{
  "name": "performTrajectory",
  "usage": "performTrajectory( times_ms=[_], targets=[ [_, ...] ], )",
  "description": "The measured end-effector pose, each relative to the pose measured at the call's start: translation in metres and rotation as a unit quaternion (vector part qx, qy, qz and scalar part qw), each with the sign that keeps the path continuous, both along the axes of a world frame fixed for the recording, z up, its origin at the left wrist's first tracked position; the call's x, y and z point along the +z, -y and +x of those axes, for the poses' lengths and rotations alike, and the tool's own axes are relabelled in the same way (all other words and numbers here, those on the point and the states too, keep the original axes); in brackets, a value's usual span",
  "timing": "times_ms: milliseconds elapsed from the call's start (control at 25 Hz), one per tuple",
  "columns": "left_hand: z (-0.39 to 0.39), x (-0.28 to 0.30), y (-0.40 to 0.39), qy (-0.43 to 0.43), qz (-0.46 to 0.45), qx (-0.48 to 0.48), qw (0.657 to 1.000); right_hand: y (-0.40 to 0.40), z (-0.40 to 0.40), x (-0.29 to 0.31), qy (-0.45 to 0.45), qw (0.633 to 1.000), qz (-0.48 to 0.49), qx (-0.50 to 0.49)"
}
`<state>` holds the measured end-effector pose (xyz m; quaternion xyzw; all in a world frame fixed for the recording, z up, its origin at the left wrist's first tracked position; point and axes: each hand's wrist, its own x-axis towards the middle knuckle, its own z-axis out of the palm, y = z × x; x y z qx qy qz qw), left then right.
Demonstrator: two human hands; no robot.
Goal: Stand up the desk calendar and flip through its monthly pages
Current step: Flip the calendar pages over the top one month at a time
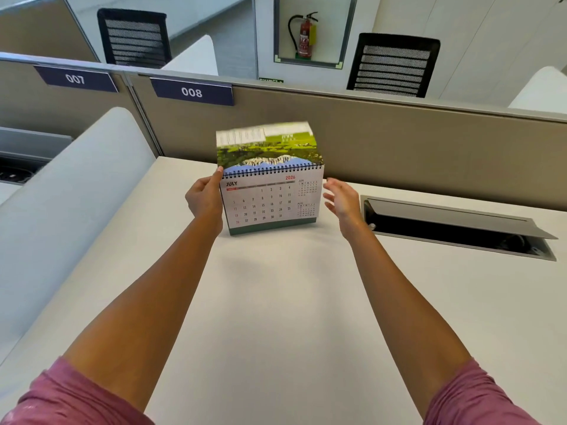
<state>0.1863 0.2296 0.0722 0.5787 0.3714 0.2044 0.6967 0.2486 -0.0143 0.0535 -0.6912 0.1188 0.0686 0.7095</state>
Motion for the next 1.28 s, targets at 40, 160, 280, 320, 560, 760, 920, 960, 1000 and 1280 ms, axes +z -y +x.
performTrajectory(
  times_ms=[40, 160, 280, 320, 560, 760, 920, 960, 1000, 1280],
  targets=[
    [0.000, 0.000, 0.000, -0.002, 0.002, 0.001, 1.000, -0.002, -0.001, -0.007, 0.000, 0.999, -0.038, 0.004],
    [0.000, 0.001, 0.000, -0.004, 0.008, 0.006, 1.000, -0.006, -0.008, -0.024, -0.015, 0.995, -0.098, 0.033],
    [0.000, 0.002, -0.001, -0.004, 0.018, 0.006, 1.000, -0.010, -0.016, -0.034, -0.031, 0.993, -0.099, 0.058],
    [0.000, 0.002, -0.002, -0.004, 0.023, 0.006, 1.000, -0.011, -0.018, -0.036, -0.034, 0.992, -0.105, 0.058],
    [-0.001, 0.001, -0.002, -0.007, 0.042, -0.003, 0.999, -0.016, -0.027, -0.036, -0.016, 0.989, -0.145, 0.024],
    [-0.001, 0.000, -0.003, -0.014, 0.054, -0.003, 0.998, -0.014, -0.036, -0.040, -0.010, 0.991, -0.126, -0.033],
    [-0.001, -0.001, -0.004, -0.023, 0.061, -0.010, 0.998, -0.009, -0.041, -0.046, -0.001, 0.993, -0.107, -0.046],
    [-0.001, -0.001, -0.004, -0.025, 0.062, -0.010, 0.998, -0.009, -0.042, -0.048, 0.001, 0.994, -0.105, -0.041],
    [0.000, -0.002, -0.004, -0.025, 0.062, -0.010, 0.998, -0.009, -0.043, -0.049, 0.002, 0.994, -0.100, -0.036],
    [0.002, -0.003, -0.007, -0.027, 0.067, -0.014, 0.997, -0.005, -0.047, -0.052, -0.001, 0.999, -0.045, -0.012]
  ],
)
